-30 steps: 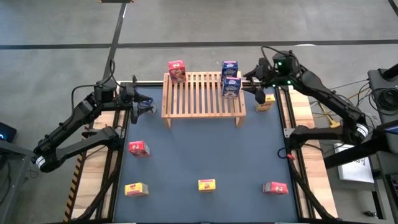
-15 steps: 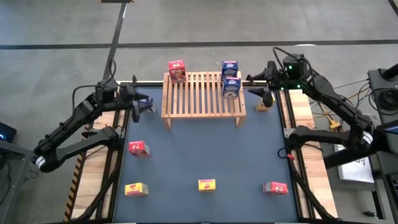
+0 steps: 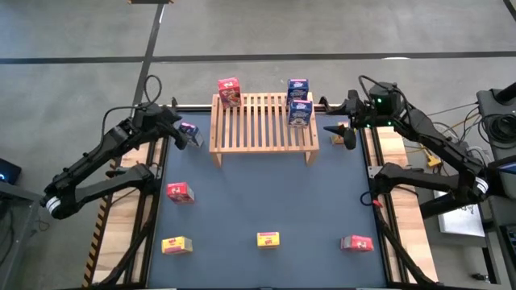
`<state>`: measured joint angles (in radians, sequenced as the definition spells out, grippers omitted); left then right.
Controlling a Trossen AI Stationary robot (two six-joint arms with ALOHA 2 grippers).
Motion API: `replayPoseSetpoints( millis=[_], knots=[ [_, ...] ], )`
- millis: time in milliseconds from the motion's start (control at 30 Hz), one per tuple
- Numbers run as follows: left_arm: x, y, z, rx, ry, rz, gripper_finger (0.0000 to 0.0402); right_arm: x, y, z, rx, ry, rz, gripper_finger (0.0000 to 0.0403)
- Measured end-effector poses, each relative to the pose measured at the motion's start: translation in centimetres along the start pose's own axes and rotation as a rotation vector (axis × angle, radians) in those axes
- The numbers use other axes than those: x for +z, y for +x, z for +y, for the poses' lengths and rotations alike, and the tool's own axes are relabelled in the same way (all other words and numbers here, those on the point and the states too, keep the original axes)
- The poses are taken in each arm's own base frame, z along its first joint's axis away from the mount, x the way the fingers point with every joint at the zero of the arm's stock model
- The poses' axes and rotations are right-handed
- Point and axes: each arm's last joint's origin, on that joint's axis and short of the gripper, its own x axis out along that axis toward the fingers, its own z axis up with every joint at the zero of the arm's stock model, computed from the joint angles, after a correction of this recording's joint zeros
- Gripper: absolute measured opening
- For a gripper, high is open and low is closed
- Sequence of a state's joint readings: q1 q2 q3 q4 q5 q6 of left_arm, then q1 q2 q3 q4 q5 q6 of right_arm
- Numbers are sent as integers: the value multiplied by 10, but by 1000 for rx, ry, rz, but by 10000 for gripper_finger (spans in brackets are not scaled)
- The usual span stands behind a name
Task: Stack cereal on shelf
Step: Put the blue cereal box on the shelf aligned with the blue cereal boxes
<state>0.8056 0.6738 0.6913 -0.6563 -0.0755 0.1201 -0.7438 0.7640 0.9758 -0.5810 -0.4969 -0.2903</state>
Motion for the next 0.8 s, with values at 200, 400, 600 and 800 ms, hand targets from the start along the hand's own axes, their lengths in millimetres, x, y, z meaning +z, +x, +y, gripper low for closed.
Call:
replayPoseSetpoints(
  millis=[200, 400, 600, 800],
  knots=[
    [-1, 14, 0, 13, 33, 82, 219, -1, -5, 8, -2, -51, -97, 256],
    [-3, 23, 1, 71, 87, 154, 219, -3, -3, 8, -11, -70, -130, 256],
    [-4, 27, 3, 122, 138, 261, 219, -7, 5, 4, -11, -66, -131, 254],
    [15, 21, 6, 123, 185, 236, 219, -10, 12, 2, -9, -72, -126, 254]
  ],
)
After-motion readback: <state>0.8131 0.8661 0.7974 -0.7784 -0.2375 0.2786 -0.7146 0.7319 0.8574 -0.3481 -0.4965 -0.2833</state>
